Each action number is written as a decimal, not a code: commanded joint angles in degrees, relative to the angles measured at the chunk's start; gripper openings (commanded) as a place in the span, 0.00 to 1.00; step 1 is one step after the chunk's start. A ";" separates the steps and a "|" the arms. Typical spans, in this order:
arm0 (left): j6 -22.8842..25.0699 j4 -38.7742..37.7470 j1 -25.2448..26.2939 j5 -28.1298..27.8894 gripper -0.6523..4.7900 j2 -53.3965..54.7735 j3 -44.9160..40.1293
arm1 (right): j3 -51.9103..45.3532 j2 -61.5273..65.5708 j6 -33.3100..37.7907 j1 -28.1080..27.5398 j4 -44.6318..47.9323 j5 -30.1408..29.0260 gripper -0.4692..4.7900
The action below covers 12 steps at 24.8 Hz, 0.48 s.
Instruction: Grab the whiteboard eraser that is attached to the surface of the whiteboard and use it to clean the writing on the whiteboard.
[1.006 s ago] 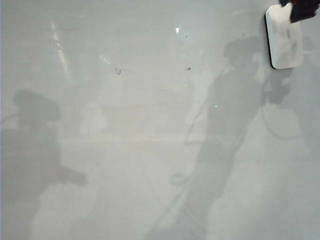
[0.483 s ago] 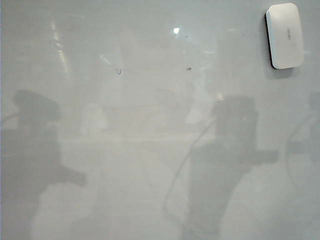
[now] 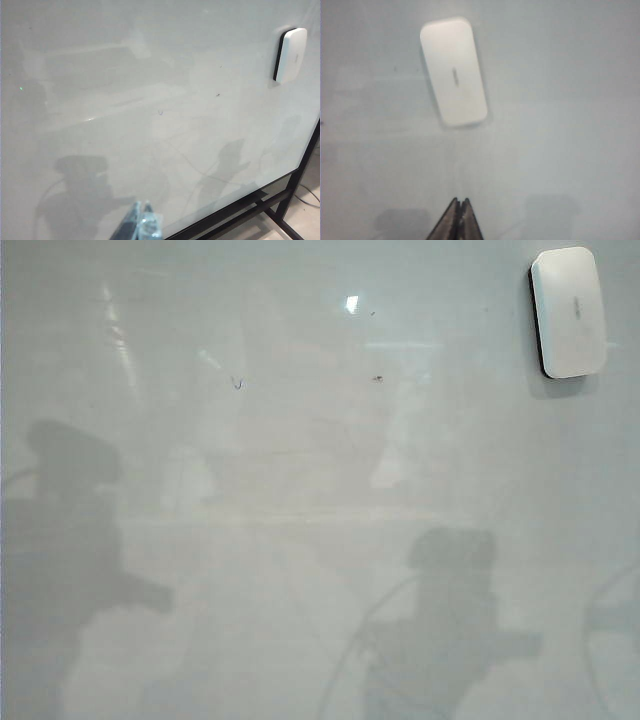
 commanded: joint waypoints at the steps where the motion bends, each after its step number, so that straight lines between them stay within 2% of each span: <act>1: 0.02 0.63 -0.04 0.02 0.12 0.00 0.15 | -2.47 -0.81 3.19 -0.07 -0.72 -0.17 0.09; 10: 0.02 0.63 -0.04 0.02 0.12 0.00 0.15 | -11.78 -1.46 3.13 -0.09 -0.83 -0.17 0.09; 12: 0.02 0.61 -0.04 0.02 0.12 0.00 0.15 | -12.00 -1.46 3.04 -0.09 -4.28 -0.17 0.09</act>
